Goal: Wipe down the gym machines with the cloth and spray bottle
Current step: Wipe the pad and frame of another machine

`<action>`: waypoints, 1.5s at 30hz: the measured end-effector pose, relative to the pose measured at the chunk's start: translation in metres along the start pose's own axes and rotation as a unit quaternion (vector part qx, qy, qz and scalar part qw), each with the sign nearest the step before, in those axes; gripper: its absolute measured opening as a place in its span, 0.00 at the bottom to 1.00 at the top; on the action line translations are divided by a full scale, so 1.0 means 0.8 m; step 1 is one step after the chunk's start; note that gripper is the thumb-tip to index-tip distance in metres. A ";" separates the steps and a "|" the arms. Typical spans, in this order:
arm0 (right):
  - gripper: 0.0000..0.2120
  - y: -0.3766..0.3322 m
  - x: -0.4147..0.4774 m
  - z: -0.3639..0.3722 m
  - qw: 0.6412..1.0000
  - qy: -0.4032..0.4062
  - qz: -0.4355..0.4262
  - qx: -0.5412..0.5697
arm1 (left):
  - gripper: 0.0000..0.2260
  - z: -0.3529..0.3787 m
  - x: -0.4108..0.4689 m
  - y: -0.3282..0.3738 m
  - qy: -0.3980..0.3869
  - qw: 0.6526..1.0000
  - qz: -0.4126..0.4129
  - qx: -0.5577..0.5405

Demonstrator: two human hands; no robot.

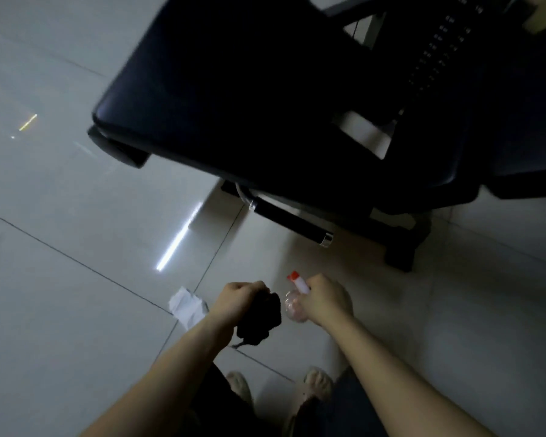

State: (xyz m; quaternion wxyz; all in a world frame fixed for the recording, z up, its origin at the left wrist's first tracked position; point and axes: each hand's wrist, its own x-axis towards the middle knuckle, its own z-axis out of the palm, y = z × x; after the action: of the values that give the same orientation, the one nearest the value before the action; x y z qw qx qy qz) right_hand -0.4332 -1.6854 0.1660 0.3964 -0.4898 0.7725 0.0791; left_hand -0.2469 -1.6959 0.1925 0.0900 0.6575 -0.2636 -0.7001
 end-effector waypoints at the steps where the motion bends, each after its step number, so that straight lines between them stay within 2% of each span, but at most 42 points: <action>1: 0.18 -0.014 -0.031 -0.024 1.000 -0.004 -0.009 -0.002 | 0.23 0.003 -0.028 0.023 0.007 1.000 -0.015 0.025; 4: 0.08 -0.051 -0.119 -0.104 0.999 0.020 -0.046 -0.009 | 0.32 0.015 -0.106 0.089 0.019 0.996 -0.032 0.083; 6: 0.10 -0.073 -0.172 -0.161 0.997 0.030 -0.078 -0.008 | 0.36 0.022 -0.158 0.137 0.010 0.994 -0.018 0.112; 10: 0.19 -0.108 -0.241 -0.251 0.990 0.045 -0.130 0.013 | 0.24 0.037 -0.245 0.228 0.013 0.989 0.058 0.137; 13: 0.08 -0.122 -0.252 -0.310 0.983 0.078 -0.165 0.026 | 0.16 0.053 -0.280 0.294 0.050 0.972 0.138 0.183; 17: 0.12 -0.117 -0.230 -0.392 0.968 0.127 -0.218 -0.005 | 0.15 0.084 -0.287 0.383 0.074 0.956 0.177 0.223; 20: 0.12 -0.098 -0.184 -0.458 0.940 0.149 -0.304 -0.035 | 0.15 0.107 -0.262 0.458 0.089 0.949 0.175 0.245; 22: 0.19 -0.083 -0.127 -0.504 0.916 0.161 -0.362 -0.059 | 0.15 0.123 -0.239 0.511 0.078 0.952 0.166 0.247; 25: 0.23 -0.070 -0.053 -0.562 0.905 0.152 -0.396 -0.029 | 0.14 0.145 -0.215 0.577 0.031 0.963 0.150 0.221; 30: 0.36 -0.084 0.022 -0.625 0.877 0.131 -0.460 -0.052 | 0.15 0.162 -0.176 0.649 0.013 0.977 0.136 0.165; 34: 0.36 -0.098 0.076 -0.651 0.863 0.089 -0.494 -0.067 | 0.15 0.155 -0.151 0.697 0.021 0.986 0.101 0.131; 35: 0.34 -0.102 0.088 -0.652 0.865 0.083 -0.491 -0.065 | 0.16 0.154 -0.141 0.707 0.019 0.987 0.094 0.132; 37: 0.28 -0.112 0.107 -0.657 0.868 0.120 -0.478 -0.052 | 0.16 0.160 -0.120 0.723 0.013 0.989 0.085 0.119; 39: 0.23 -0.119 0.131 -0.662 0.880 0.149 -0.450 -0.019 | 0.13 0.168 -0.094 0.732 0.004 0.995 0.073 0.065; 41: 0.20 -0.114 0.162 -0.668 0.894 0.137 -0.426 0.014 | 0.11 0.172 -0.066 0.734 -0.019 0.998 0.060 -0.005; 42: 0.19 -0.107 0.179 -0.670 0.900 0.118 -0.419 0.009 | 0.13 0.169 -0.048 0.733 -0.026 0.998 0.048 -0.016; 43: 0.18 -0.097 0.197 -0.671 0.906 0.103 -0.411 -0.020 | 0.17 0.163 -0.031 0.731 -0.017 0.999 0.035 -0.003; 45: 0.19 -0.076 0.234 -0.678 0.921 0.066 -0.376 -0.077 | 0.19 0.140 0.019 0.723 0.051 0.996 0.010 0.070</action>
State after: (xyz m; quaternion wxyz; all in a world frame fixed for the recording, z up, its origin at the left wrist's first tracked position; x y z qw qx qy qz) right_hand -0.7126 -2.1233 0.4181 0.3065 -0.7770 0.5476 -0.0487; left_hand -0.4849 -2.1637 0.4608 0.0641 0.6944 -0.3139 -0.6443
